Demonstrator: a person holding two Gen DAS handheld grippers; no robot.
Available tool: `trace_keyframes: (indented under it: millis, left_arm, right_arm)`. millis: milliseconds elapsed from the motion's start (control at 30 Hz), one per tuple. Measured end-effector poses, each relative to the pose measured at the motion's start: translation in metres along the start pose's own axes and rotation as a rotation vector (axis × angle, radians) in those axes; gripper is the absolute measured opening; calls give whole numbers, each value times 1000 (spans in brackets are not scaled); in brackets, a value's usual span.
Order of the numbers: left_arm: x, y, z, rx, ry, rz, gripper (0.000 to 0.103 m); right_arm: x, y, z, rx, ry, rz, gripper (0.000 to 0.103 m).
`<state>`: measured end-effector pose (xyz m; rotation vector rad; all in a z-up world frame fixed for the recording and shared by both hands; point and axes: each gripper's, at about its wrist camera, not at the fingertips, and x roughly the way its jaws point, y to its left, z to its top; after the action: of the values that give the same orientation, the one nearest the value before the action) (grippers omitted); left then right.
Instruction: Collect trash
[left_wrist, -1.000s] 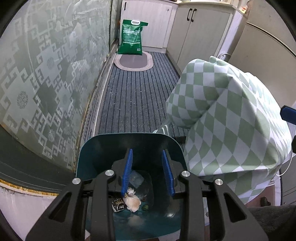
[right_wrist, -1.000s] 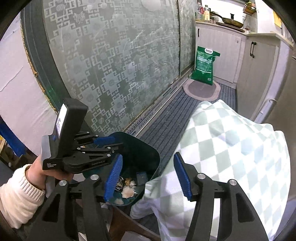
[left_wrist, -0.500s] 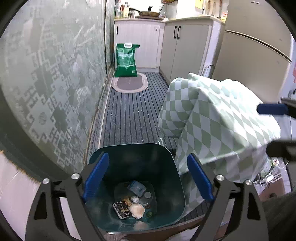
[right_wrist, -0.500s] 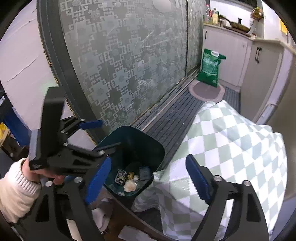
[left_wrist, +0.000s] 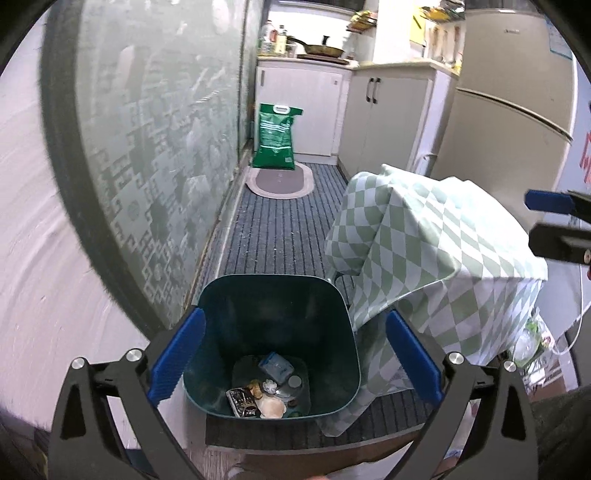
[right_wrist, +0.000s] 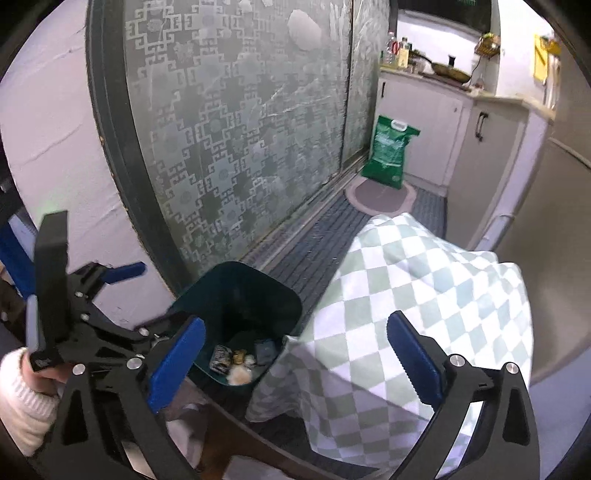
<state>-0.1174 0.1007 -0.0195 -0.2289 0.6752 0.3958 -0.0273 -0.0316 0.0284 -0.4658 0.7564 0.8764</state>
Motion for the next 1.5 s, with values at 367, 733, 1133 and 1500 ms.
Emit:
trace_keyframes:
  millis: [367,733,1133,1500]
  left_arm:
    - [-8,0,-5,-6,-70,27,100]
    - [3,-7,-2,-15,-77,21,100]
    - [7,-8,-2,-4,-63,11,100]
    - [6,-9,-2,-2,-68,11,100]
  right_arm:
    - [-33,-11,-19,11,-128,-31,100]
    - [-43,-38,-18,94,-171,-25,100]
    - [-41,-42,-22,102,-168,-26,100]
    - [-41,-40,-22,104,-167,-24,100]
